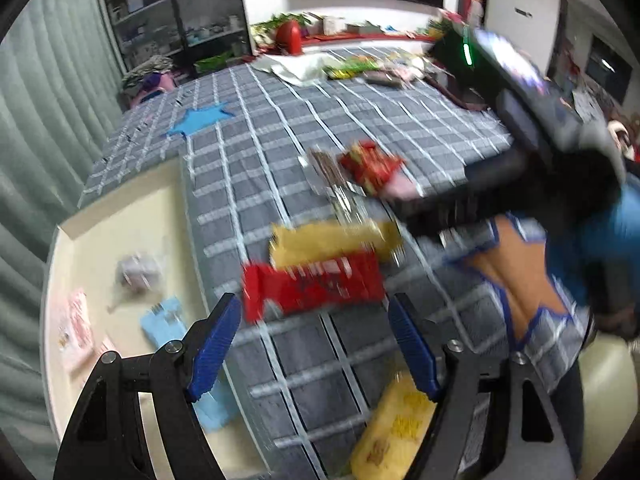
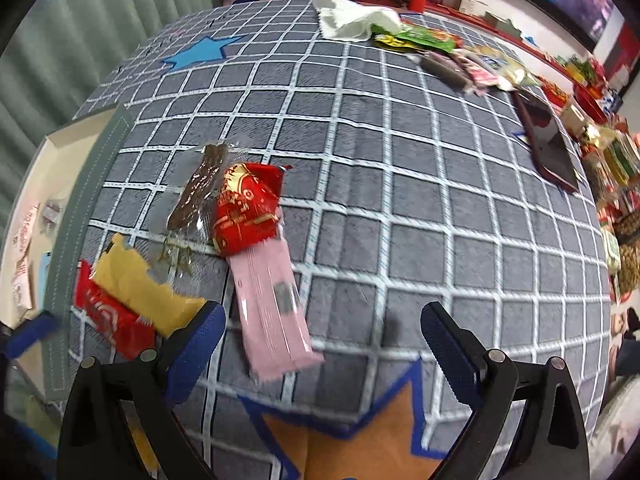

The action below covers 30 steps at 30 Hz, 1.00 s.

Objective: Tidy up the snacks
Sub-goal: 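Grasp the beef jerky stick with left tool while right tool grasps pink bar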

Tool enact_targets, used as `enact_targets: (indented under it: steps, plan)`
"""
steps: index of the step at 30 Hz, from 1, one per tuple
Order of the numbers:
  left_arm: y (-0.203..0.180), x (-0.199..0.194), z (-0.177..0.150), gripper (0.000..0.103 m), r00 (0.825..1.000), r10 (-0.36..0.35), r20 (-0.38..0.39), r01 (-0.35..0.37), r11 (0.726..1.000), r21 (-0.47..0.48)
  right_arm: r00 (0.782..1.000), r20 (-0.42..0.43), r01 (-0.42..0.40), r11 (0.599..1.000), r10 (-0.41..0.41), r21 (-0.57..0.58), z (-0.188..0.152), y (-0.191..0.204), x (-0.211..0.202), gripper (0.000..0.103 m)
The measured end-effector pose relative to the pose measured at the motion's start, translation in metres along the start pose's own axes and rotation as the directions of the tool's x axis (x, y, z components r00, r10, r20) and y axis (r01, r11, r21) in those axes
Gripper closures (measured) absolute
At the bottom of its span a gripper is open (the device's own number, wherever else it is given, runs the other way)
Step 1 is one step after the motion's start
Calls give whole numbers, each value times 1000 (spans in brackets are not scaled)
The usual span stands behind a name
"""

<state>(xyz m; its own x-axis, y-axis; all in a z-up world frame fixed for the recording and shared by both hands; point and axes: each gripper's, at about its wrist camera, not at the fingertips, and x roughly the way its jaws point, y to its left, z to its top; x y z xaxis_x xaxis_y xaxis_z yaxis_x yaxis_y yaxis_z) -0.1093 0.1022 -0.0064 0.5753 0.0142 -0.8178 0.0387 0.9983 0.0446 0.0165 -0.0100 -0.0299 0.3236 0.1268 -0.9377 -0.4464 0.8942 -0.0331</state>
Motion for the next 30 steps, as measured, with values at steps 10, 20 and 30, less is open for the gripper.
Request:
enact_targets:
  steps: [10,20,30]
  plan:
    - [21,45,68,24,993,-32,-110,15,988,-152,998,0,-57,998,57,-29,-2,-11,-2,78]
    - [1,118,97,23,968,-9,-250,-29,988,-149,987,43,-157,985,154,68,-27,-58,-21,78]
    - [-5,110,101,65,967,-85,-242,43,984,-173,974,83,-218,972,211,89,-31,-68,-36,78]
